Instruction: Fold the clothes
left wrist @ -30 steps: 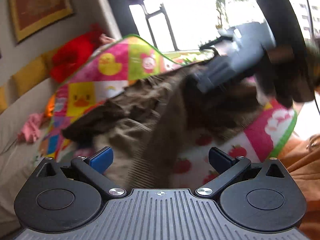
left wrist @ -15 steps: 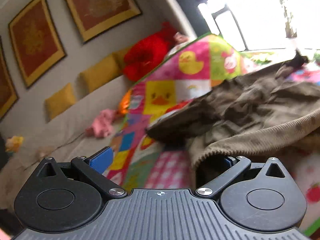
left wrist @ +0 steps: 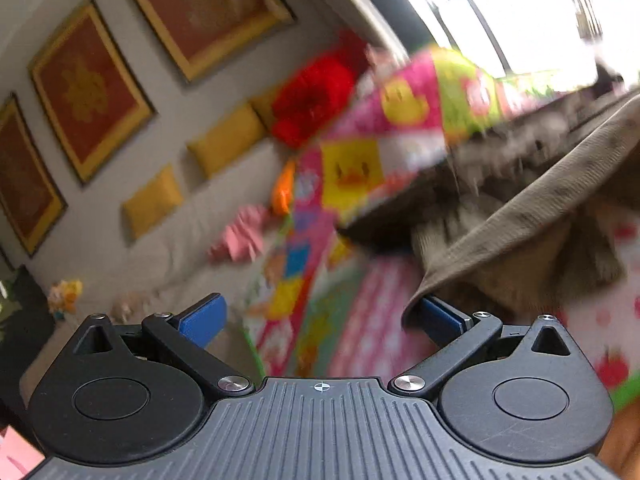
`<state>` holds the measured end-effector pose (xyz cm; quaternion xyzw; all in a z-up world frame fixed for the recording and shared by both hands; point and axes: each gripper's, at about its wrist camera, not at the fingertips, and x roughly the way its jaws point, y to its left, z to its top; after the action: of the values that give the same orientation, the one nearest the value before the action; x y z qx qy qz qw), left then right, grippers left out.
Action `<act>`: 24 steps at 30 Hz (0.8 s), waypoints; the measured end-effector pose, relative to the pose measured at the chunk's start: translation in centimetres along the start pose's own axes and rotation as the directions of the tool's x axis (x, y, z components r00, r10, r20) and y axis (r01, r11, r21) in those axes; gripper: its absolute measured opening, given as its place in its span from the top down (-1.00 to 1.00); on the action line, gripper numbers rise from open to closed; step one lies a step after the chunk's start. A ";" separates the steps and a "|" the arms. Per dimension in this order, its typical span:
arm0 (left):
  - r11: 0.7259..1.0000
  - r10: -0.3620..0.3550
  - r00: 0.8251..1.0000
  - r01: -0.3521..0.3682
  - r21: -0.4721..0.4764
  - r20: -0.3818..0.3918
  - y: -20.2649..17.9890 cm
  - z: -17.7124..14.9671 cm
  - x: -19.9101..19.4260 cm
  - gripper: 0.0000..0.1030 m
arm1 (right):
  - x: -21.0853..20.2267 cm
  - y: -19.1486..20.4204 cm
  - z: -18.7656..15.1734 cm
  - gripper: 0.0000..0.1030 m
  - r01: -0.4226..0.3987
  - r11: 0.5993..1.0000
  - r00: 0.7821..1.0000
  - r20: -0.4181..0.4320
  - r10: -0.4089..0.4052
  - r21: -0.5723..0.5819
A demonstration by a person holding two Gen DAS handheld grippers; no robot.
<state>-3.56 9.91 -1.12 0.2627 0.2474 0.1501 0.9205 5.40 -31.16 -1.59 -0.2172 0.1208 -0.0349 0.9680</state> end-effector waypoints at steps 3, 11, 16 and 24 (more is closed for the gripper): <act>0.999 0.034 0.998 -0.033 0.015 -0.056 0.2 -1.2 0.3 -1.00 | 0.7 0.5 -1.7 -0.98 -0.018 0.999 0.997 -0.073 0.016 -0.028; 0.988 -0.145 0.988 0.143 -0.049 -0.041 0.6 -1.1 -1.1 -1.00 | -1.5 -0.8 -3.4 -0.99 -0.106 0.993 0.989 -0.112 0.099 -0.052; 0.949 -0.308 0.951 0.309 0.069 -0.016 -4.0 -0.5 -1.8 -1.00 | -2.1 -0.4 -1.9 -0.99 -0.161 0.987 0.984 -0.079 0.160 -0.012; 0.738 -0.632 0.749 0.660 -0.140 0.199 -5.6 8.1 0.9 -1.00 | 1.5 0.0 6.4 -1.00 -0.496 0.771 0.855 0.071 0.514 0.400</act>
<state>2.31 2.44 1.41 0.0756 0.2424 -0.1737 0.9515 8.44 -28.67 3.67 0.0289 0.1851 0.1973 0.9623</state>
